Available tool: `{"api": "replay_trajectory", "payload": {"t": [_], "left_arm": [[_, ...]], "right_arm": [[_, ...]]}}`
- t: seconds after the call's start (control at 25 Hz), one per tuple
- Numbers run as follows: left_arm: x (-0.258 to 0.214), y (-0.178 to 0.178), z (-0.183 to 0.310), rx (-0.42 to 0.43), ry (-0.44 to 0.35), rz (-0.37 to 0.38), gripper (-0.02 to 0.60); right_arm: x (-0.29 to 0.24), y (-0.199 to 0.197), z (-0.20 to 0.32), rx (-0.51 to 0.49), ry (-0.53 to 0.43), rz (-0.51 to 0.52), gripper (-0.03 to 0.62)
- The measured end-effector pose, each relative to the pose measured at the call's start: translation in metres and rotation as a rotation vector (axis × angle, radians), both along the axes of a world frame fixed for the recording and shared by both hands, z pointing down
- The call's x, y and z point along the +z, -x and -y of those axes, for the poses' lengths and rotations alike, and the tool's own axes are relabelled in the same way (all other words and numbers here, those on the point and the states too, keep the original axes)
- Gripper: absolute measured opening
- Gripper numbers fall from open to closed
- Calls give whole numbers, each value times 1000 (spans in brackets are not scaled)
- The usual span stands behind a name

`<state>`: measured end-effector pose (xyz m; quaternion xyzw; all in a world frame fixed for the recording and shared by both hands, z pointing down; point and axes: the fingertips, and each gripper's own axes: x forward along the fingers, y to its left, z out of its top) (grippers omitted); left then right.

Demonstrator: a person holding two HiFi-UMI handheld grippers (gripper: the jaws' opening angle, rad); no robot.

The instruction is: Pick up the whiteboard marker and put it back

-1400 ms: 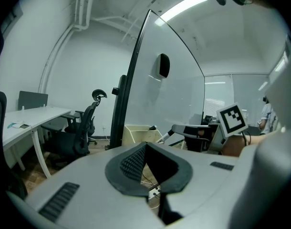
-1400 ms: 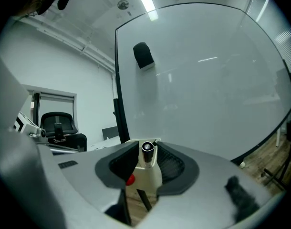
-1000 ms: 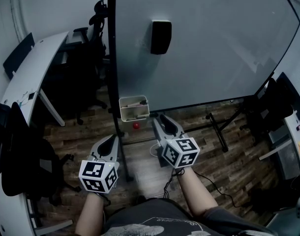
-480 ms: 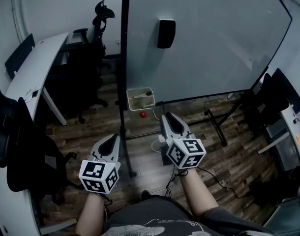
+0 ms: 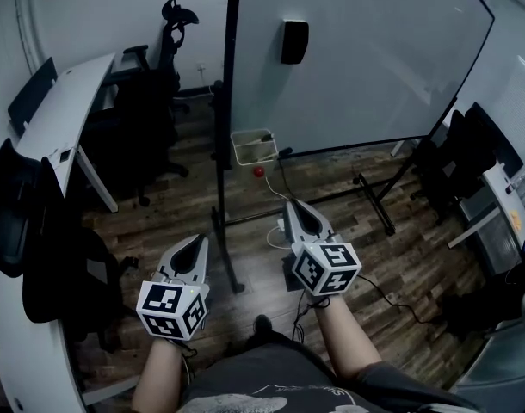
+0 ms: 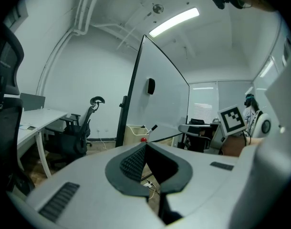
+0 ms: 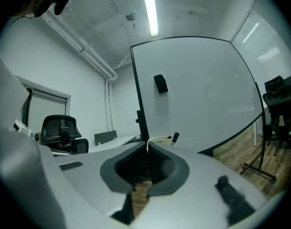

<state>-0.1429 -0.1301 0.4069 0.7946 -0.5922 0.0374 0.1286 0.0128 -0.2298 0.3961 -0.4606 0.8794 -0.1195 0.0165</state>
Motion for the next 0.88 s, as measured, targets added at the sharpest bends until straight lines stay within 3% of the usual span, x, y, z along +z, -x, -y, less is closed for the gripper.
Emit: {"api": "replay_trajectory", "payload": {"t": [0.64, 0.88], "left_arm": [[0, 1, -103, 152, -3, 7, 12], [1, 8, -135, 172, -2, -8, 12]], "right_arm": [[16, -6, -139, 100, 38, -15, 28], [17, 2, -175, 109, 43, -32, 26]]}}
